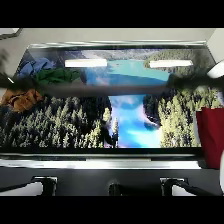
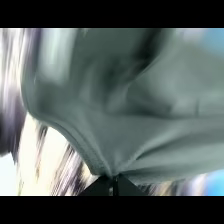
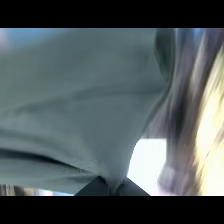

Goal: Fold the shirts.

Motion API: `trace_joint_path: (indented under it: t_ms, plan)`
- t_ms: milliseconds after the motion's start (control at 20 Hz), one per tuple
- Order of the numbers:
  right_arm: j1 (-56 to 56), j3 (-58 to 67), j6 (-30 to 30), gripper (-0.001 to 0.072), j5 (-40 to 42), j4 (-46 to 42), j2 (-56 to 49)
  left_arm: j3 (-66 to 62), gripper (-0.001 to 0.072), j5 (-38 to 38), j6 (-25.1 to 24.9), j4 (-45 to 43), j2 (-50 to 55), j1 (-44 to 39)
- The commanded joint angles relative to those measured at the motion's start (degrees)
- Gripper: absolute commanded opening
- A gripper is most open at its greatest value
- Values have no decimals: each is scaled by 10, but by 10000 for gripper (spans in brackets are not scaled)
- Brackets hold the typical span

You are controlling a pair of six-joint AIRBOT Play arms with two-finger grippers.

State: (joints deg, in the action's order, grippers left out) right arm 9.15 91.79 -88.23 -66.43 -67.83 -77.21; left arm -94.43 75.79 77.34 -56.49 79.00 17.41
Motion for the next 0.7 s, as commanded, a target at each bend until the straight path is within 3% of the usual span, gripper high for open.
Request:
trace_joint_path:
  t_ms: [0, 50, 150, 300, 650]
  plan:
    - [0, 204, 12, 43, 49, -148, 123, -201, 31, -70, 56, 0, -123, -24]
    - [0, 237, 12, 43, 57, -183, 158, -234, 31, -100, 89, -12, -163, -30]
    - [0, 252, -5, 43, 69, -231, 232, -237, 30, -156, 93, -25, -245, -33]
    - [0, 251, -5, 43, 34, -256, 308, -228, 30, -170, 103, -40, -325, -33]
    - [0, 251, -33, 43, 2, -259, 323, -228, 30, -208, 105, -54, -336, -33]
